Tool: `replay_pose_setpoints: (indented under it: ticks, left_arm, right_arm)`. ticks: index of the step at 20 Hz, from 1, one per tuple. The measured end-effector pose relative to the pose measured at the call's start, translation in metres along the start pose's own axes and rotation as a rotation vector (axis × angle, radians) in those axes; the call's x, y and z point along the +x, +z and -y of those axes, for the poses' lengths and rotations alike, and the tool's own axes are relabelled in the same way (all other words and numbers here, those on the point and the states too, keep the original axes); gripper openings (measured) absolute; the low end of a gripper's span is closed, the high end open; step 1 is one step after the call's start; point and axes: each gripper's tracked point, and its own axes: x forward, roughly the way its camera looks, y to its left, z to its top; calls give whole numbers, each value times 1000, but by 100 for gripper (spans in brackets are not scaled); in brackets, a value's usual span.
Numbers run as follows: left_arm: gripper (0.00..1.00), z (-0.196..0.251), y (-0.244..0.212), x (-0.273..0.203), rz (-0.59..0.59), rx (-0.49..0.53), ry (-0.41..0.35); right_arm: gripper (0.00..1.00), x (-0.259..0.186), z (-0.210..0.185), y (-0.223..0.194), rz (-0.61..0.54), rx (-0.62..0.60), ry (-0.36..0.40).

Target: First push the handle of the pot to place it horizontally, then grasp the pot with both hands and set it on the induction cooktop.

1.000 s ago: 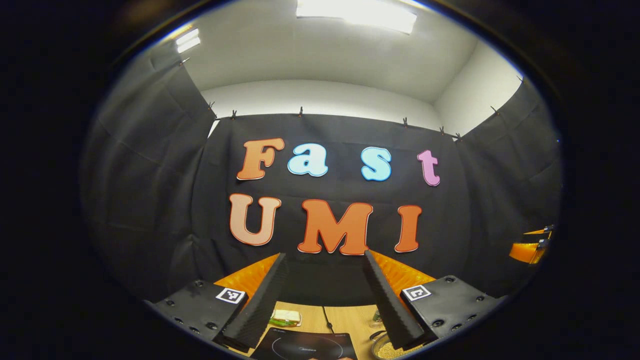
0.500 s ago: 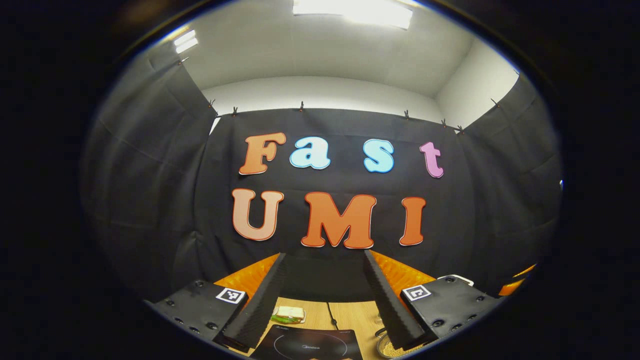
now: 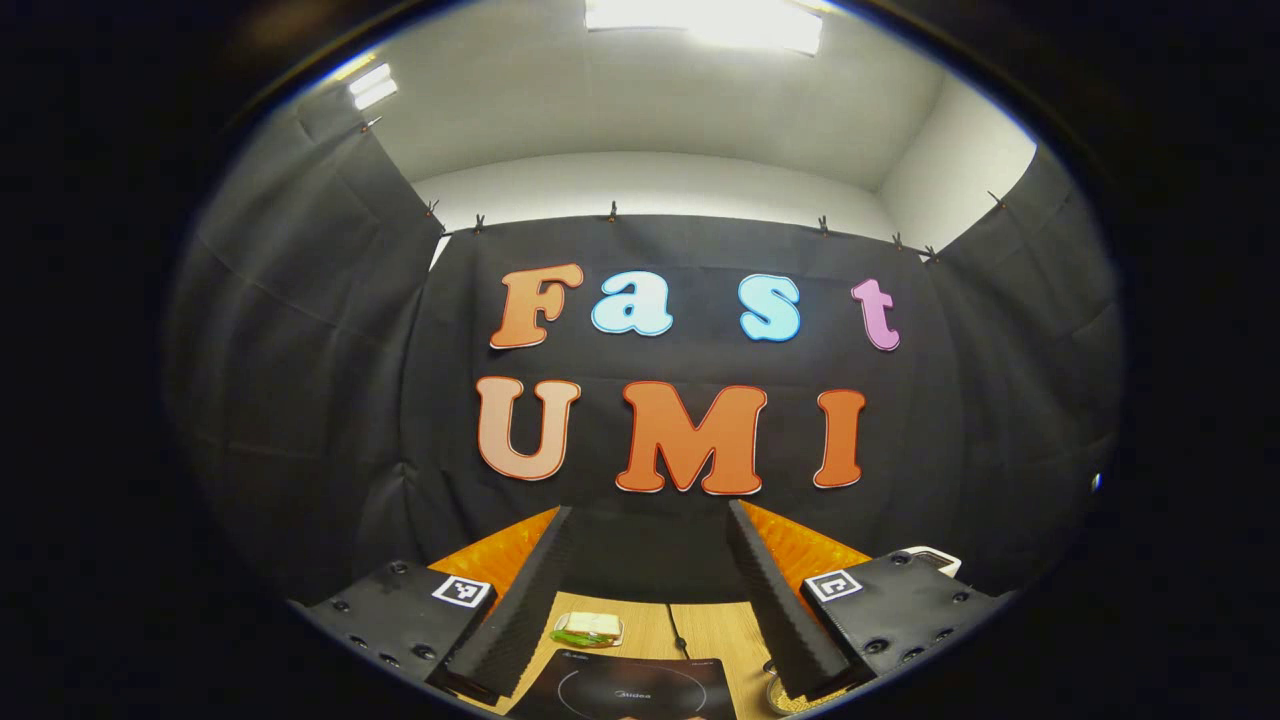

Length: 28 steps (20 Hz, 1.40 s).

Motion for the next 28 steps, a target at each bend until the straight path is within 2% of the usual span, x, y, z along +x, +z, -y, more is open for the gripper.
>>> replay_pose_setpoints:
  ticks: [2, 5, 6, 7, 8, 11, 15, 16, 22, 28]
  left_arm:
    - [100, -1, -2, 2, -1, 1, 3]
    - [100, -3, -6, 5, -9, 0, 7]
    - [100, -3, -8, 6, -12, 1, 9]
    - [100, -3, -10, 6, -15, 1, 9]
    - [100, -3, -10, 7, -17, 3, 11]
    - [100, -3, -10, 9, -13, 12, 17]
    - [100, 4, -12, 12, -20, 20, 5]
    - [98, 4, -13, 13, -22, 26, 7]
    - [100, 5, -14, 18, -25, 52, 12]
    - [100, 7, -21, 26, -42, 51, 6]
  right_arm:
    - [14, 5, -1, -17, -52, 7, 12]
    - [10, 14, -11, -47, -154, 57, 75]
    - [8, 20, -8, -50, -171, 67, 69]
    - [15, 27, -3, -52, -186, 74, 58]
    - [2, 33, 0, -57, -201, 88, 51]
    - [0, 43, 2, -77, -277, 124, 60]
    - [0, 60, 17, -96, -378, 121, 14]
    - [0, 64, 20, -95, -386, 132, 6]
    - [0, 89, 40, -79, -382, 185, -47]
    - [0, 97, 54, -68, -384, 218, -64]
